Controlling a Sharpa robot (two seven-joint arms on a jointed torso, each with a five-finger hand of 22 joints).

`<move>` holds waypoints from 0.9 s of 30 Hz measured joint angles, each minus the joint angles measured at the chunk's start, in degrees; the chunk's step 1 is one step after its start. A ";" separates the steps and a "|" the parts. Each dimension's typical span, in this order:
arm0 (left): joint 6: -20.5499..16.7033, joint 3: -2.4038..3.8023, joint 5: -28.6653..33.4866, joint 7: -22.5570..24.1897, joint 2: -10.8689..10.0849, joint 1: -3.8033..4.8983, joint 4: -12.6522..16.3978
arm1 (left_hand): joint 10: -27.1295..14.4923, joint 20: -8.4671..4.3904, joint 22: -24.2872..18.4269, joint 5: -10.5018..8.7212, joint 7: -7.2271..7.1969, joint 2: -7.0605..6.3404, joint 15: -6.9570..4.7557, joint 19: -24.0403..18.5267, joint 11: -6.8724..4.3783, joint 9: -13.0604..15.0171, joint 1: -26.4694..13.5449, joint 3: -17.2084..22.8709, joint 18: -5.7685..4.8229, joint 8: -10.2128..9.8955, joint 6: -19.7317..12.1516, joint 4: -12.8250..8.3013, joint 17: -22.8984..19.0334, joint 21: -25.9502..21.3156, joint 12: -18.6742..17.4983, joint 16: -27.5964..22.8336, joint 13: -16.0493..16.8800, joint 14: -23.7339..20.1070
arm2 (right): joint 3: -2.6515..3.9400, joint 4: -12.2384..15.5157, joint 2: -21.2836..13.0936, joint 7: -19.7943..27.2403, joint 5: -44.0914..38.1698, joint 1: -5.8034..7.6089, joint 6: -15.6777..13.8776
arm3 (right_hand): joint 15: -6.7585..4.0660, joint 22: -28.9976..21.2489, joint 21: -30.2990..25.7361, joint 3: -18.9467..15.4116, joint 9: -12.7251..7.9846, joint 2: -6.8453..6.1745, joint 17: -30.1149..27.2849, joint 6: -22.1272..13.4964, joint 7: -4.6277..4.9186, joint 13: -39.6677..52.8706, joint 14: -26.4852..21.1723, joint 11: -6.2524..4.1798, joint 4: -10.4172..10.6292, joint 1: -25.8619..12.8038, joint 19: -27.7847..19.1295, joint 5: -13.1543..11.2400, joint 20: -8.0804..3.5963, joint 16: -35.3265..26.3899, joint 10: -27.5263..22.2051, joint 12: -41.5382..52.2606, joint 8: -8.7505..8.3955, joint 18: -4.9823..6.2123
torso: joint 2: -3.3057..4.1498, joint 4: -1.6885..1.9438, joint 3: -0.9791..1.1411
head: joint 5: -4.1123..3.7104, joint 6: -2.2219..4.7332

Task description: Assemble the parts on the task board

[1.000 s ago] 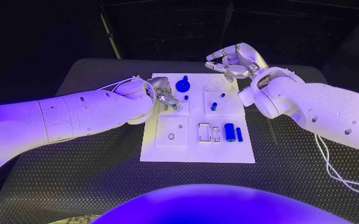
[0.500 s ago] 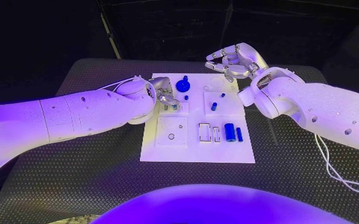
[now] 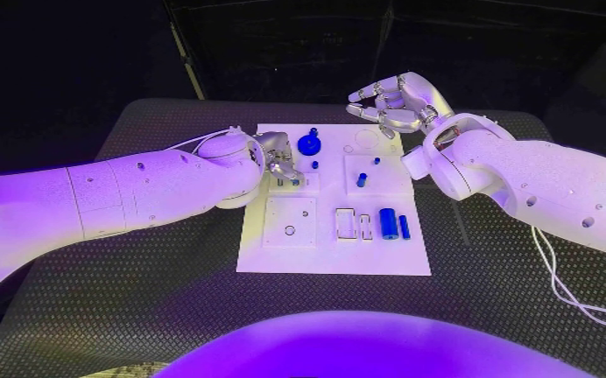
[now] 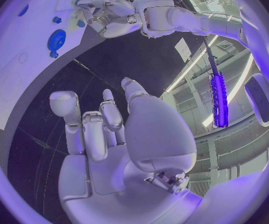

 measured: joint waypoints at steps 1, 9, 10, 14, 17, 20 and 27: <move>0.18 0.00 0.00 0.00 0.00 0.00 0.03 | 0.00 0.00 0.00 -0.01 0.00 0.00 0.00 0.00 0.00 0.00 0.00 0.00 0.00 0.01 0.00 0.00 0.00 0.00 0.00 0.00 0.00 0.00 | 0.00 -0.02 0.01 0.00 0.00 0.00 0.00 | 0.00 0.00 0.00 -0.11 0.00 0.00 0.00 0.08 -0.08 0.00 0.00 0.00 0.11 0.00 0.00 0.00 0.00 0.00 0.00 0.00 0.00 0.00 | 0.00 0.00 0.00 | 0.00 0.00; 0.75 -0.01 0.00 0.00 -0.05 0.00 0.14 | 0.02 0.00 0.00 0.12 0.00 0.00 0.00 0.00 0.00 0.09 0.00 -0.15 0.00 0.32 0.00 -0.15 0.00 0.00 0.52 0.00 0.83 0.00 | 0.00 -0.16 0.13 0.00 0.00 0.00 0.00 | 0.00 0.00 0.00 -0.11 0.00 -0.01 0.00 0.08 -0.08 0.00 0.00 0.00 0.11 0.01 0.00 0.28 0.00 0.00 0.00 0.00 0.00 0.00 | -0.01 0.00 0.00 | 0.19 0.00; 0.76 -0.02 0.02 0.00 -0.07 0.00 0.15 | 0.02 0.00 0.00 0.22 0.00 0.00 0.00 0.00 0.01 0.12 0.00 -0.15 0.00 0.38 0.00 -0.15 0.00 0.00 0.77 0.00 1.06 0.00 | 0.00 -0.18 0.14 0.00 0.00 0.00 0.00 | 0.00 0.00 0.00 -0.11 0.00 -0.01 0.00 0.08 -0.08 0.00 0.00 0.00 0.11 0.00 0.00 0.28 0.00 0.00 0.00 0.00 0.00 0.00 | -0.01 0.00 0.00 | 0.25 0.00; 0.77 -0.02 0.12 -0.01 -0.14 -0.02 0.24 | 0.20 0.00 0.00 0.22 0.00 0.02 0.01 0.00 0.19 0.25 -0.02 -0.15 0.01 0.68 0.00 -0.15 0.00 0.23 0.87 0.00 1.43 -0.01 | -0.01 -0.21 0.15 -0.01 0.00 0.00 0.01 | 0.00 0.00 0.00 -0.11 0.00 -0.01 -0.01 0.08 -0.08 0.00 0.00 -0.21 0.11 0.01 0.00 0.63 0.00 0.00 0.21 0.00 0.22 0.00 | 0.00 -0.01 0.00 | 0.29 0.00; 0.77 -0.02 0.18 -0.01 -0.18 -0.03 0.28 | 0.21 0.00 0.00 0.22 0.00 0.03 -0.04 0.00 0.19 0.31 -0.02 -0.15 0.00 0.68 0.00 -0.15 0.00 0.23 0.87 0.00 1.45 0.04 | -0.01 -0.22 0.15 -0.03 0.00 0.00 0.01 | 0.00 0.00 0.00 -0.11 0.00 -0.01 -0.01 0.08 -0.08 0.00 0.00 -0.21 0.11 0.01 0.00 0.74 0.00 0.00 0.21 0.00 0.22 0.00 | 0.00 -0.01 0.00 | 0.21 0.00; 0.78 -0.01 0.24 -0.02 -0.20 -0.03 0.29 | 0.21 0.00 0.00 0.22 0.00 0.03 -0.11 0.00 0.19 0.32 -0.02 -0.15 0.00 0.68 0.00 -0.15 0.00 0.23 0.87 0.00 1.50 0.11 | -0.01 -0.23 0.15 -0.03 0.00 0.00 0.01 | 0.00 0.00 0.00 -0.11 0.00 -0.01 -0.01 0.08 -0.08 0.00 0.00 -0.21 0.11 0.01 0.00 0.92 0.00 0.00 0.21 0.00 0.22 0.00 | 0.00 -0.01 0.01 | 0.20 0.00; 0.88 0.01 0.35 -0.02 -0.26 -0.03 0.29 | 0.32 0.00 0.00 0.52 0.00 0.15 -0.11 0.00 0.30 0.45 -0.15 -0.15 0.00 1.14 0.00 -0.15 0.00 0.51 1.34 0.00 2.12 0.11 | -0.01 -0.25 0.16 -0.04 -0.01 0.00 0.01 | 0.00 0.00 0.00 -0.11 0.00 -0.01 -0.01 0.08 -0.08 0.00 0.00 -0.21 0.11 0.01 0.00 1.02 0.00 0.00 0.21 0.00 0.22 0.00 | 0.02 -0.01 0.01 | 0.21 0.00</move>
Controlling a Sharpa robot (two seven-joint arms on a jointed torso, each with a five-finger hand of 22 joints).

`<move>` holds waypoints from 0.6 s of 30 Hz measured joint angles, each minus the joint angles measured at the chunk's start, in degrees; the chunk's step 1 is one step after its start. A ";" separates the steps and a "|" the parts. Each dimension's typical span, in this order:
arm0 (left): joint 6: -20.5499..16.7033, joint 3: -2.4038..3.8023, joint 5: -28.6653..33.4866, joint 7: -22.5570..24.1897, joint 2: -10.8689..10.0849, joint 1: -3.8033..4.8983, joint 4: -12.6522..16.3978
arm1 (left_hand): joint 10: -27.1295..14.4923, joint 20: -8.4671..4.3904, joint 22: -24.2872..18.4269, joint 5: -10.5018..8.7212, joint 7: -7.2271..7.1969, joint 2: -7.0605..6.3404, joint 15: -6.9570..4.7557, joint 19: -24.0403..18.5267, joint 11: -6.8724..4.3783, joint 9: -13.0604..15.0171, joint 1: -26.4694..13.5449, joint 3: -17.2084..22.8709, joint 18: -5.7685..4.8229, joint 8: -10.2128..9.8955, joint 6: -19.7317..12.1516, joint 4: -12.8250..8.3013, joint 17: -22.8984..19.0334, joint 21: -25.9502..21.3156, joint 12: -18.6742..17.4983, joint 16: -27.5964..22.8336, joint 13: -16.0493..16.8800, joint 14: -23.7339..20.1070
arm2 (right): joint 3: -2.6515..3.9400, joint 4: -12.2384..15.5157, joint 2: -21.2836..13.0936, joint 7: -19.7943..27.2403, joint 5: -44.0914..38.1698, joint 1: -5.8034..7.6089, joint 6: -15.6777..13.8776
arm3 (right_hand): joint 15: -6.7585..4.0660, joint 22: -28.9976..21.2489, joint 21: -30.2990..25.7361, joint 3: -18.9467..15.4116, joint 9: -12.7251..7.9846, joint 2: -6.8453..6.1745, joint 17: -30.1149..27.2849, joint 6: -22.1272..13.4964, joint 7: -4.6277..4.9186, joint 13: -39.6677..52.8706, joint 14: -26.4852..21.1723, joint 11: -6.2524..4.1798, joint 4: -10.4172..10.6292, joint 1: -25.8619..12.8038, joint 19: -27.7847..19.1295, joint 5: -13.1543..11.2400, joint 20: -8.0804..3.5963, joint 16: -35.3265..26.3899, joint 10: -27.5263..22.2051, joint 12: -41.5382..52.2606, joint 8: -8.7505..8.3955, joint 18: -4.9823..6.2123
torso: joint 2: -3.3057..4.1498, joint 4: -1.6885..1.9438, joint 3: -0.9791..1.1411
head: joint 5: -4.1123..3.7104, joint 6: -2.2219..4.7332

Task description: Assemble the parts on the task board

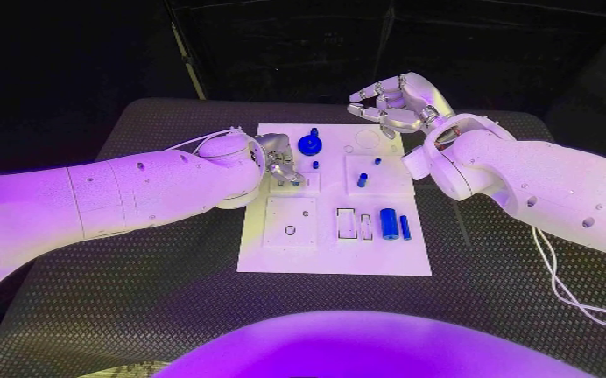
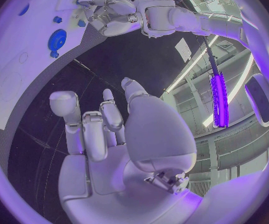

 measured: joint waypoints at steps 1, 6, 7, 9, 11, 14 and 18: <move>0.02 0.00 0.02 0.00 -0.01 0.00 0.00 | 0.09 0.00 0.00 0.00 0.00 0.16 0.00 0.00 0.08 0.08 -0.16 0.00 0.00 0.04 0.00 0.00 0.00 0.00 0.20 0.00 0.10 0.00 | 0.00 0.00 0.01 0.00 0.00 0.00 0.00 | 0.00 0.00 0.00 0.00 0.00 0.00 0.00 0.00 0.00 0.00 0.00 0.00 0.00 0.00 0.00 0.22 0.00 0.00 0.00 0.00 0.00 0.00 | 0.00 0.00 0.00 | 0.01 0.00; 0.16 0.02 0.12 0.00 -0.09 -0.01 0.03 | 0.60 0.00 0.00 0.00 0.00 0.42 0.00 0.00 -0.22 0.11 -0.42 0.00 0.00 0.06 0.00 0.00 0.00 0.00 0.26 0.00 0.53 0.00 | 0.00 -0.02 0.03 -0.01 0.00 0.00 0.00 | 0.00 0.00 0.00 0.00 0.00 0.00 0.00 0.00 0.00 0.00 0.00 0.00 0.00 0.00 0.00 0.26 0.00 0.00 0.00 0.00 0.00 0.00 | 0.01 0.00 0.00 | 0.10 0.00; 0.22 0.03 0.15 0.00 -0.11 -0.01 0.03 | 0.75 -0.04 0.00 0.00 0.00 0.42 0.00 0.05 -0.36 0.11 -0.42 0.00 0.00 0.06 0.00 0.00 0.00 0.00 0.44 0.00 0.60 0.00 | 0.00 -0.02 0.04 -0.01 0.00 0.00 0.00 | 0.00 0.00 0.00 0.00 0.00 0.00 0.00 0.00 0.00 0.00 0.00 0.00 0.00 0.00 0.00 0.26 0.00 0.00 0.00 0.00 0.00 0.00 | 0.02 0.00 0.00 | 0.12 0.00; 0.38 0.05 0.28 0.00 -0.15 -0.01 0.03 | 0.84 -0.19 0.00 0.00 0.00 0.42 0.00 0.20 -0.42 0.16 -0.42 0.00 0.00 0.06 0.00 0.00 0.00 0.05 0.43 0.00 0.65 0.00 | 0.00 -0.03 0.04 -0.02 0.00 0.00 0.00 | 0.00 0.00 0.00 0.00 0.00 0.00 0.00 0.00 0.00 0.00 0.00 0.00 0.00 0.00 0.00 0.27 0.00 0.00 0.00 0.00 0.00 0.00 | 0.02 0.00 0.00 | 0.13 0.00; 0.56 0.06 0.44 0.00 -0.18 0.01 0.03 | 0.93 -0.19 0.00 0.00 0.00 0.42 0.00 0.20 -0.49 0.22 -0.42 0.00 0.00 0.30 0.00 0.00 0.00 0.19 0.43 0.00 0.75 0.00 | 0.00 -0.04 0.04 -0.02 0.00 0.00 0.00 | 0.00 0.00 0.00 0.00 0.00 0.00 -0.01 0.00 0.00 -0.04 0.00 0.00 0.00 0.00 0.00 0.53 0.00 0.00 0.00 0.00 0.00 0.00 | 0.01 0.00 0.00 | 0.13 0.00; 0.90 0.08 0.67 0.00 -0.25 0.03 0.03 | 1.01 -0.19 0.00 0.26 0.00 0.67 0.00 0.20 -0.42 0.41 -0.67 0.01 0.00 0.39 0.00 0.01 0.00 0.19 0.43 0.00 0.83 0.00 | 0.00 -0.07 0.04 -0.02 0.00 0.00 0.00 | 0.00 0.00 0.00 0.17 0.00 0.00 -0.01 0.00 0.00 -0.05 0.00 0.00 0.17 0.00 0.00 0.54 0.00 0.00 0.00 0.00 0.00 0.00 | 0.02 0.00 0.00 | 0.14 0.00; 1.31 0.10 0.94 0.00 -0.37 0.04 0.09 | 1.02 -0.19 0.00 0.36 0.00 1.03 0.00 0.20 -0.42 0.41 -1.03 0.34 0.00 0.43 0.00 0.34 0.00 0.18 0.71 0.00 1.07 0.00 | 0.00 -0.10 0.08 -0.03 0.00 0.00 0.00 | 0.00 0.00 0.00 0.17 0.00 0.00 0.00 0.00 0.00 -0.05 0.00 0.00 0.17 0.00 0.00 0.78 0.00 0.00 0.00 0.00 0.00 0.00 | 0.01 0.00 0.00 | 0.19 0.00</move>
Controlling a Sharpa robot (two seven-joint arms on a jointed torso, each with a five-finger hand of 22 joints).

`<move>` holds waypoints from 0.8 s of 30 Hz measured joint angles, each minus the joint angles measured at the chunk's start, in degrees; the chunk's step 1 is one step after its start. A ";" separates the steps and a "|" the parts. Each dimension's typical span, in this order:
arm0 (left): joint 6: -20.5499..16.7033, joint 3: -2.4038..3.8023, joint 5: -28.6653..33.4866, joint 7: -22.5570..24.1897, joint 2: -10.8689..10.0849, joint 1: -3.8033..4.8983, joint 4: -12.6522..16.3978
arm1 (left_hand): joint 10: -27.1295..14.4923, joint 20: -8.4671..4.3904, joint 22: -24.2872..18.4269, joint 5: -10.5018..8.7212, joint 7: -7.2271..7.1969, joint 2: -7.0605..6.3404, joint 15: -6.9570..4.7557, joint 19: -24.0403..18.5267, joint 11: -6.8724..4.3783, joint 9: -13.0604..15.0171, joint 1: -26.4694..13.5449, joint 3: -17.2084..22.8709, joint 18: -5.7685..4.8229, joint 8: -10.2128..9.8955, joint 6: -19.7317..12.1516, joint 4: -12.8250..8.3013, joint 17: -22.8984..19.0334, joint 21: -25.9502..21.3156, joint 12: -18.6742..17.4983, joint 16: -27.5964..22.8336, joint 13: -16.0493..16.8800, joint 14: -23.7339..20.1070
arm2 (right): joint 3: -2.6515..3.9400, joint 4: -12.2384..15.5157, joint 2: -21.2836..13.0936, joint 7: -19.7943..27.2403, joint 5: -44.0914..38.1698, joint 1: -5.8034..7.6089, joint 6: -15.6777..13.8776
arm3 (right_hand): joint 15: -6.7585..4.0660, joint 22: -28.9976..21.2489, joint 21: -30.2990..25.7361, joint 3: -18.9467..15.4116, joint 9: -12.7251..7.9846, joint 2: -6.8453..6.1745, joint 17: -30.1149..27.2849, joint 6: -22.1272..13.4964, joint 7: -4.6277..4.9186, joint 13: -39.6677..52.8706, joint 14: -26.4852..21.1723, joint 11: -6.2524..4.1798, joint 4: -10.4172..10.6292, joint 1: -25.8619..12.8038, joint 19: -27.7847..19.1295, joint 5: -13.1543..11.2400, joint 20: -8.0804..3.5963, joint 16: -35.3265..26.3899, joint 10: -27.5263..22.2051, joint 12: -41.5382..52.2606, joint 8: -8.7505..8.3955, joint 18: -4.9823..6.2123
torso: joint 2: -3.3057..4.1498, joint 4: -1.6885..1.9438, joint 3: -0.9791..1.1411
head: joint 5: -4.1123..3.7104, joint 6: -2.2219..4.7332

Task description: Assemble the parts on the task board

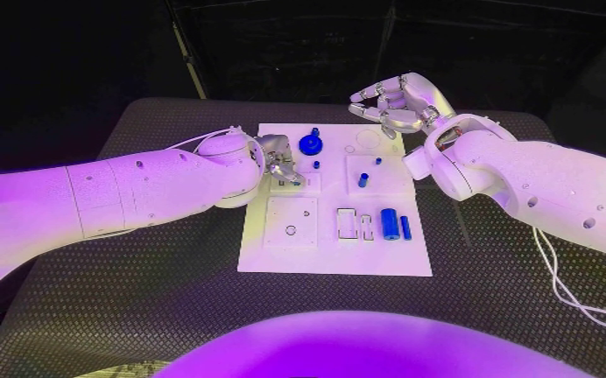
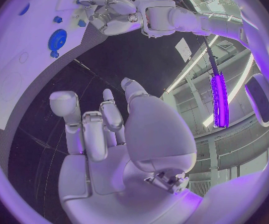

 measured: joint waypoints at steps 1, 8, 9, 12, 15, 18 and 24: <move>0.10 0.00 0.06 0.00 -0.04 0.00 0.02 | 0.20 0.00 0.00 0.00 0.00 0.00 0.00 0.00 -0.19 0.00 0.00 0.00 0.00 0.03 0.00 0.00 0.00 0.00 0.00 0.00 0.06 0.00 | 0.00 -0.01 0.01 0.00 0.00 0.00 0.00 | 0.00 0.00 0.00 0.00 0.00 0.00 0.00 0.00 0.00 0.00 0.00 0.00 0.00 0.00 0.00 0.00 0.00 0.00 0.00 0.00 0.00 0.00 | 0.00 0.00 0.00 | 0.01 0.00; 0.57 -0.01 0.38 0.00 -0.35 -0.01 0.16 | 0.30 0.00 0.00 0.00 0.00 0.40 0.00 0.00 -0.10 -0.01 -0.40 0.08 0.00 0.09 0.00 0.08 0.00 -0.01 0.00 0.00 0.19 0.00 | 0.00 -0.05 0.02 0.00 0.00 0.00 0.00 | 0.00 0.00 0.00 0.00 0.00 0.23 0.00 0.00 0.00 0.00 0.00 0.00 0.00 0.23 0.22 0.31 -0.22 0.00 0.00 0.00 0.00 0.00 | 0.00 0.00 0.00 | 0.07 0.00; 0.61 -0.01 0.42 0.00 -0.39 -0.01 0.19 | 0.30 0.00 0.00 0.00 -0.01 0.40 0.00 0.00 -0.10 -0.01 -0.40 0.19 0.00 0.09 0.01 0.19 0.00 -0.01 0.00 0.00 0.27 0.00 | 0.00 -0.05 0.02 0.00 0.00 0.00 0.00 | 0.00 0.00 0.00 0.00 0.00 0.23 0.00 0.00 0.00 0.00 0.00 0.00 0.00 0.23 0.22 0.31 -0.22 0.00 0.00 0.00 0.00 0.00 | 0.00 0.00 0.00 | 0.08 0.00; 0.69 -0.01 0.47 0.00 -0.45 -0.02 0.24 | 0.54 0.00 0.00 0.00 -0.20 0.46 0.00 0.00 -0.30 -0.01 -0.46 0.24 0.00 0.31 0.20 0.24 0.00 -0.01 0.17 0.00 0.27 0.00 | 0.00 -0.07 0.02 0.00 0.01 0.00 0.00 | 0.00 0.00 0.00 0.00 0.00 0.23 0.00 0.00 0.00 -0.06 0.00 0.00 0.00 0.23 0.22 0.62 -0.22 0.00 0.00 0.00 0.00 0.00 | 0.00 0.00 0.00 | 0.08 0.00; 0.76 -0.02 0.52 0.00 -0.53 -0.03 0.30 | 0.71 0.00 0.00 0.00 -0.21 0.69 0.01 0.00 -0.29 -0.01 -0.69 0.39 0.00 0.32 0.22 0.39 0.00 0.33 0.37 0.00 0.37 0.00 | 0.00 -0.09 0.03 -0.01 0.01 0.00 0.00 | 0.00 0.00 0.00 0.00 0.00 0.23 0.00 0.00 0.00 -0.06 0.00 0.00 0.00 0.23 0.22 0.62 -0.22 0.00 0.00 0.00 0.00 0.00 | -0.01 0.00 0.00 | 0.08 0.00; 0.87 -0.04 0.55 0.00 -0.61 -0.05 0.37 | 0.78 0.00 0.00 0.20 -0.40 1.15 0.01 0.00 -0.30 0.13 -1.15 0.58 0.00 0.53 0.40 0.58 0.00 0.33 0.37 0.00 0.57 -0.01 | 0.00 -0.12 0.05 -0.01 0.01 0.00 0.00 | 0.00 0.00 0.00 0.00 0.00 0.23 -0.01 0.00 0.00 -0.06 0.00 0.00 0.00 0.23 0.22 0.63 -0.22 0.00 0.00 0.00 0.00 0.00 | -0.03 0.00 0.01 | 0.08 0.00; 1.10 -0.02 0.62 -0.02 -0.82 -0.05 0.61 | 1.73 0.00 0.00 0.62 -1.19 2.81 -0.02 0.00 -0.94 0.32 -0.35 1.42 0.00 1.37 1.65 0.46 0.00 0.33 0.37 0.00 0.92 0.01 | 0.00 -0.16 0.09 -0.01 0.01 0.00 0.00 | 0.00 0.00 0.00 0.00 0.00 0.23 -0.01 0.00 0.00 -0.05 0.00 0.00 0.00 0.23 0.22 0.85 -0.22 0.00 0.00 0.00 0.00 0.00 | -0.03 0.00 0.03 | 0.08 0.00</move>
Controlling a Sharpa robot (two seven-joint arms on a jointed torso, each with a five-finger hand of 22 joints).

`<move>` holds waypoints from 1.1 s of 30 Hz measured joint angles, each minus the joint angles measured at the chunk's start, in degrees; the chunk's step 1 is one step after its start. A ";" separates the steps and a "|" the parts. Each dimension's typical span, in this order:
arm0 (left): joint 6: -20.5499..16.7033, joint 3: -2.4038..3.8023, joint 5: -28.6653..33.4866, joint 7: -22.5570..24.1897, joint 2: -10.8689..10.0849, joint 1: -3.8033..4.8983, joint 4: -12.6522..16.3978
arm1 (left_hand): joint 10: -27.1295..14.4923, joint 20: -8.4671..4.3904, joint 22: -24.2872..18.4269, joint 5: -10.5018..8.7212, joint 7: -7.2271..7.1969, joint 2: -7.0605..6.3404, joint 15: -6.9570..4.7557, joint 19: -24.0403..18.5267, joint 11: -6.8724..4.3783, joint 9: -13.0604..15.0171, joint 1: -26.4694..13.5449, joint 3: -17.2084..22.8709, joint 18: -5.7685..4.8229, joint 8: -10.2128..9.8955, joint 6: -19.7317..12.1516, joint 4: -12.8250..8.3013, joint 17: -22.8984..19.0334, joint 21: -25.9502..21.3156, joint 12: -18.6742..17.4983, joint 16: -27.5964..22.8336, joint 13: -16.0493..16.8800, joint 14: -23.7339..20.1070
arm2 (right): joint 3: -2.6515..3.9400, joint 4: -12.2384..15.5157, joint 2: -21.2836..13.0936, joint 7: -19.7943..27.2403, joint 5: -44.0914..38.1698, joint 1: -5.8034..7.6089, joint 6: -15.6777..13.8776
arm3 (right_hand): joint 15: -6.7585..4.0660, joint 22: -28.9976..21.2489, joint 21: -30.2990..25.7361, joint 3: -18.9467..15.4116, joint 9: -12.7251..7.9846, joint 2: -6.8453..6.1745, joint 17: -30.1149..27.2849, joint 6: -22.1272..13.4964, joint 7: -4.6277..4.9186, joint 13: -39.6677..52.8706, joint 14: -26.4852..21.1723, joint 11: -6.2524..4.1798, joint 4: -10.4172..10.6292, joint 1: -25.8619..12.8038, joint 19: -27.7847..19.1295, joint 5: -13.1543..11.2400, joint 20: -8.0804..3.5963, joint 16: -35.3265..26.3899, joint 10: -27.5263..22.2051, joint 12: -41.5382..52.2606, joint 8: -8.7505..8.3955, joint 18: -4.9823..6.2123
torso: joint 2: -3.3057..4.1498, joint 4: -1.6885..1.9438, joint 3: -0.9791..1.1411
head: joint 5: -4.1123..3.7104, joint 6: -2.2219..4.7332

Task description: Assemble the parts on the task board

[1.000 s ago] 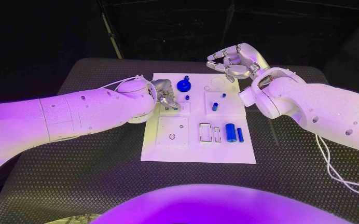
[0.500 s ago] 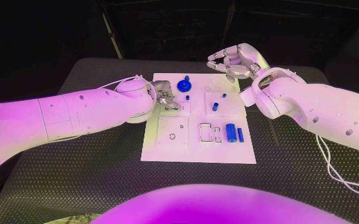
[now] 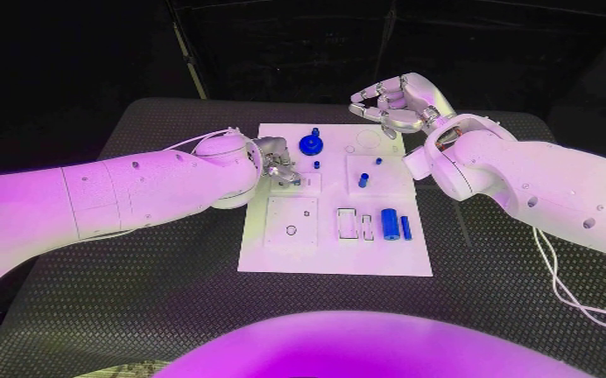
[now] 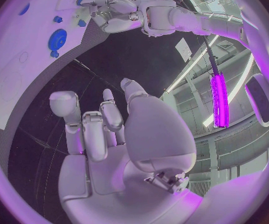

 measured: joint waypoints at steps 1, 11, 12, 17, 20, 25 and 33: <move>0.03 0.01 0.01 0.00 0.00 0.01 0.02 | 0.00 0.00 0.00 0.03 0.02 0.40 0.00 0.00 0.00 0.01 -0.21 0.02 0.00 -0.01 0.02 0.00 0.00 0.00 0.23 0.00 0.06 0.00 | 0.00 -0.01 0.00 0.00 0.00 0.00 0.00 | 0.00 0.00 0.00 0.00 0.00 0.00 0.00 0.00 0.00 0.00 0.00 0.00 0.00 0.00 0.00 0.00 0.00 0.00 0.00 0.00 0.00 0.00 | 0.00 0.00 0.01 | 0.00 0.00; 0.38 0.05 0.14 -0.19 0.34 0.26 -0.22 | -0.14 0.00 0.00 -0.12 0.11 0.54 0.00 0.00 0.14 0.07 -1.17 3.07 0.00 -0.17 0.12 -2.90 0.00 0.00 0.24 0.00 0.06 0.00 | 0.00 -0.06 0.02 0.00 0.00 0.00 0.00 | 0.00 0.00 0.00 0.00 0.00 0.00 0.00 0.00 0.00 0.01 0.00 0.00 0.00 0.00 0.00 0.29 0.00 0.00 0.00 0.00 0.00 0.00 | 0.03 -0.06 0.01 | 0.01 0.00; 0.47 0.05 0.23 -0.22 0.37 0.30 -0.26 | -0.14 0.00 0.00 -0.12 0.12 0.47 0.00 0.00 0.15 0.07 -1.24 3.08 0.00 -0.16 0.12 -2.90 0.00 0.00 0.24 0.00 0.01 0.00 | 0.00 -0.07 0.03 0.00 0.00 0.00 0.00 | 0.00 0.00 0.00 0.00 0.00 0.00 0.00 0.00 0.00 0.01 0.00 0.00 0.00 0.00 0.00 0.29 0.00 0.00 0.00 0.00 0.00 0.00 | 0.03 -0.06 0.01 | 0.01 0.00; 0.99 0.05 0.84 -0.31 0.57 0.50 -0.55 | -0.14 0.00 0.00 -0.13 0.32 0.17 0.00 0.00 0.15 0.07 -1.69 3.74 0.00 -0.15 -0.08 -3.94 0.00 -0.03 0.24 0.00 -0.45 0.00 | 0.00 -0.10 0.06 0.00 0.00 0.00 0.00 | 0.00 0.00 0.00 0.00 0.00 0.00 0.00 0.00 0.00 0.01 0.00 0.00 0.00 0.00 0.00 0.59 0.00 0.00 0.00 0.00 0.00 0.00 | 0.03 -0.06 0.02 | -0.07 0.00; 1.26 0.05 1.23 -0.31 0.64 0.59 -0.69 | -0.26 0.00 0.00 -0.13 0.27 0.16 0.00 0.00 0.27 0.05 -1.69 3.74 0.00 -0.15 -0.14 -3.98 0.00 -0.41 0.20 0.00 -0.59 0.00 | 0.00 -0.10 0.06 -0.01 0.00 0.00 0.00 | 0.00 0.00 0.00 0.00 0.00 0.00 -0.01 0.00 0.00 0.01 0.00 0.00 0.00 0.00 0.00 0.59 0.00 0.00 0.00 0.00 0.00 0.00 | 0.03 -0.06 0.02 | -0.09 0.00; 1.57 0.05 1.70 -0.32 0.72 0.70 -0.85 | -0.34 0.00 0.00 -0.34 0.26 -0.22 0.00 0.00 0.35 0.04 -1.91 4.07 0.00 -0.15 -0.15 -4.74 0.00 -0.64 -0.04 0.00 -0.79 0.00 | 0.00 -0.10 0.05 -0.02 0.00 0.00 0.00 | 0.00 0.00 0.00 0.00 0.00 0.00 -0.01 0.00 0.00 0.01 0.00 0.00 0.00 0.00 0.00 0.59 0.00 0.00 0.00 0.00 0.00 0.00 | 0.03 -0.06 0.01 | -0.13 0.00; 1.87 0.04 2.14 -0.32 0.76 0.77 -0.84 | -0.34 0.00 0.00 -0.61 0.06 -1.38 0.00 0.00 0.34 0.35 -2.67 1.47 -0.01 0.11 -0.35 -4.57 0.00 -0.67 -0.04 0.00 -0.80 0.00 | 0.00 -0.10 0.05 -0.04 0.00 0.00 0.01 | 0.00 0.00 0.00 0.00 0.00 0.00 -0.01 0.00 0.00 0.01 0.00 0.00 0.00 0.00 0.00 0.59 0.00 0.00 0.00 0.00 0.00 0.00 | 0.03 0.00 -0.02 | -0.16 0.00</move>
